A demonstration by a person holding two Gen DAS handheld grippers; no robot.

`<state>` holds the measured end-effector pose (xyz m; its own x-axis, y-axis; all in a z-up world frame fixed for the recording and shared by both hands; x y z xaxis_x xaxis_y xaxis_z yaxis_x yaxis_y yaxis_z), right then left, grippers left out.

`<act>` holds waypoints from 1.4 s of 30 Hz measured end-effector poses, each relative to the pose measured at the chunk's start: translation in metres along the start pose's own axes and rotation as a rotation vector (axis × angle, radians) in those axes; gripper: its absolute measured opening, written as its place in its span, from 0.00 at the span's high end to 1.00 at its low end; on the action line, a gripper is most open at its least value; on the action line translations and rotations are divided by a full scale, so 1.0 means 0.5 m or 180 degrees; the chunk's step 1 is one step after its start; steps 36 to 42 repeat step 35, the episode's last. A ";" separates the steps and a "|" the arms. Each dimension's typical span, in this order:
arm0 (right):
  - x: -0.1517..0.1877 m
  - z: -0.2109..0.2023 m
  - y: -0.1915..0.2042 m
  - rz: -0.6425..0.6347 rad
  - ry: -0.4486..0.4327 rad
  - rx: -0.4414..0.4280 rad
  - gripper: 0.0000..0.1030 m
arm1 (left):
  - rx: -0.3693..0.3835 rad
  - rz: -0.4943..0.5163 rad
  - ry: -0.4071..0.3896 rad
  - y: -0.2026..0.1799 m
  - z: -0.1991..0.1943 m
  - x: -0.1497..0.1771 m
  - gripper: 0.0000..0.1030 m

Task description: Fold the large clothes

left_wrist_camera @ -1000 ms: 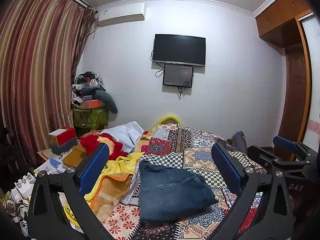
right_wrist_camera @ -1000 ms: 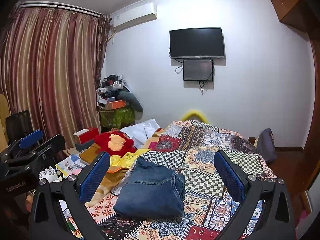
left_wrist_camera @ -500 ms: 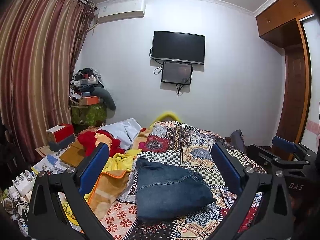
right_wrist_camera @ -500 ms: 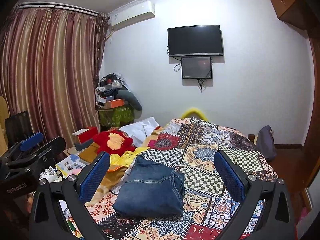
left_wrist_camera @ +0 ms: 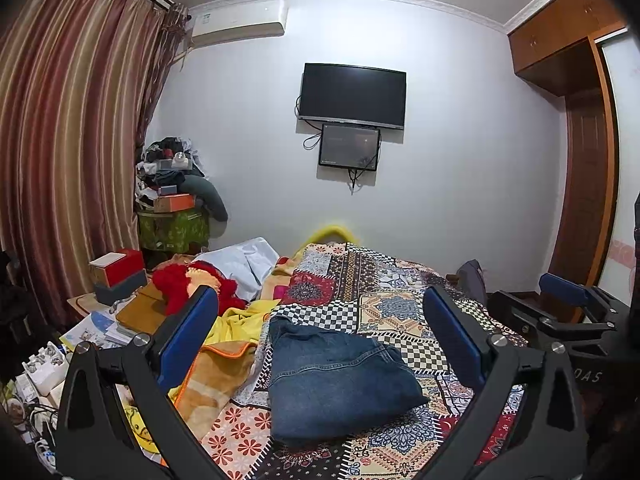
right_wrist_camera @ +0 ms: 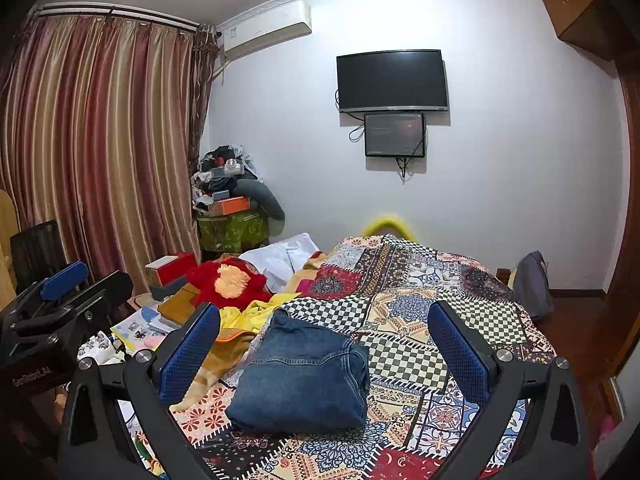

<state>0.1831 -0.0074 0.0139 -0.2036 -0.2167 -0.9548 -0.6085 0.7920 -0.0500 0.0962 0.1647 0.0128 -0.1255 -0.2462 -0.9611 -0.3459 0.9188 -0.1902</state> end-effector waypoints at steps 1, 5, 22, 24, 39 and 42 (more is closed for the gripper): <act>-0.001 0.000 0.000 0.0000 -0.0002 -0.0003 0.00 | 0.0006 0.0005 -0.0005 -0.001 -0.001 0.000 0.00; 0.002 -0.001 -0.001 -0.0005 -0.0008 0.0001 0.00 | 0.0051 -0.0002 -0.0020 0.001 -0.003 -0.003 0.00; 0.005 -0.004 -0.002 0.0017 -0.0010 -0.0026 0.00 | 0.0151 -0.0049 0.0022 0.000 0.003 -0.005 0.00; 0.005 -0.004 -0.003 0.0016 -0.0010 -0.0028 0.00 | 0.0163 -0.0033 0.0024 -0.003 0.004 -0.004 0.00; 0.001 -0.003 -0.004 0.0032 -0.0001 -0.0033 0.00 | 0.0170 -0.0043 0.0086 -0.005 0.011 0.003 0.00; 0.001 -0.003 -0.004 0.0032 -0.0001 -0.0033 0.00 | 0.0170 -0.0043 0.0086 -0.005 0.011 0.003 0.00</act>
Point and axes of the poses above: each gripper's, at about its wrist camera, not at the fingertips, and z roughly the way its jaws point, y to its left, x to its underside, the point moved 6 cm from there along z, roughly the way its jaws point, and after that the axes turned 6 degrees about -z, right-handed, at the moved point
